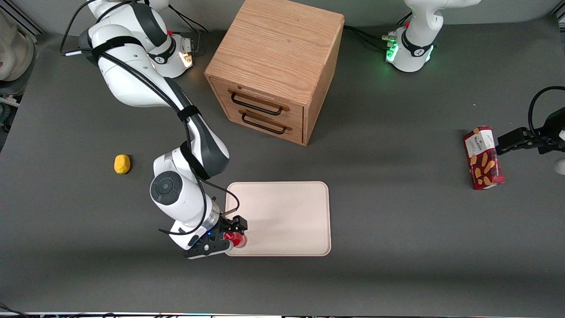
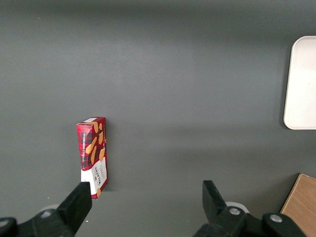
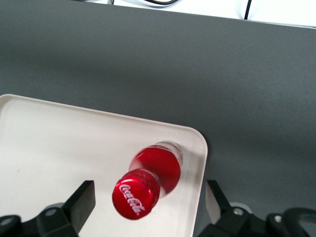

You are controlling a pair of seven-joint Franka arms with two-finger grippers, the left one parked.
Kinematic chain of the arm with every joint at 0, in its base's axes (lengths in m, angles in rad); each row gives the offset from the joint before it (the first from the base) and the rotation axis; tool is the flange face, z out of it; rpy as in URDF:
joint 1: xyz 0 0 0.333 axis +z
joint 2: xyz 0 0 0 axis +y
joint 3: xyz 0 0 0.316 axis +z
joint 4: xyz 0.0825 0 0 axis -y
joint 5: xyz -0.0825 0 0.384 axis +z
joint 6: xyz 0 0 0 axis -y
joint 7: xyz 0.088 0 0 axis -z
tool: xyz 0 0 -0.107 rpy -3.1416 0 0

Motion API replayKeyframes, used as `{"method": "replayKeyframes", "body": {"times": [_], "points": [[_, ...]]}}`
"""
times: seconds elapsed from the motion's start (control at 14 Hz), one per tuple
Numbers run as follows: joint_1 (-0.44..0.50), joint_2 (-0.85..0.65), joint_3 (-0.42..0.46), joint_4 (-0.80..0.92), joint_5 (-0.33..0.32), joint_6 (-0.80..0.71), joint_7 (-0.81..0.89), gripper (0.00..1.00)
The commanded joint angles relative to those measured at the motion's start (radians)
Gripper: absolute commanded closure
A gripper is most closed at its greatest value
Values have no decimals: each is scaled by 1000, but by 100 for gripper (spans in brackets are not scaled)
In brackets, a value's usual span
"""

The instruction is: Place coke bottle on tray

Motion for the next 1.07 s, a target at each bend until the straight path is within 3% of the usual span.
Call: {"method": "replayKeyframes", "body": {"times": [0.0,0.21,0.43,0.64,0.86,1.0], "points": [[2,-23,3,-10,-16,15,7,0],[-3,-104,-5,-59,-16,-63,-1,0],[-32,-285,-17,-279,-15,-94,-26,0],[-41,-495,-101,-537,11,-96,-86,0],[-37,-728,-202,-790,114,-97,-87,0],[-35,-891,-276,-950,125,-109,-90,0]]}}
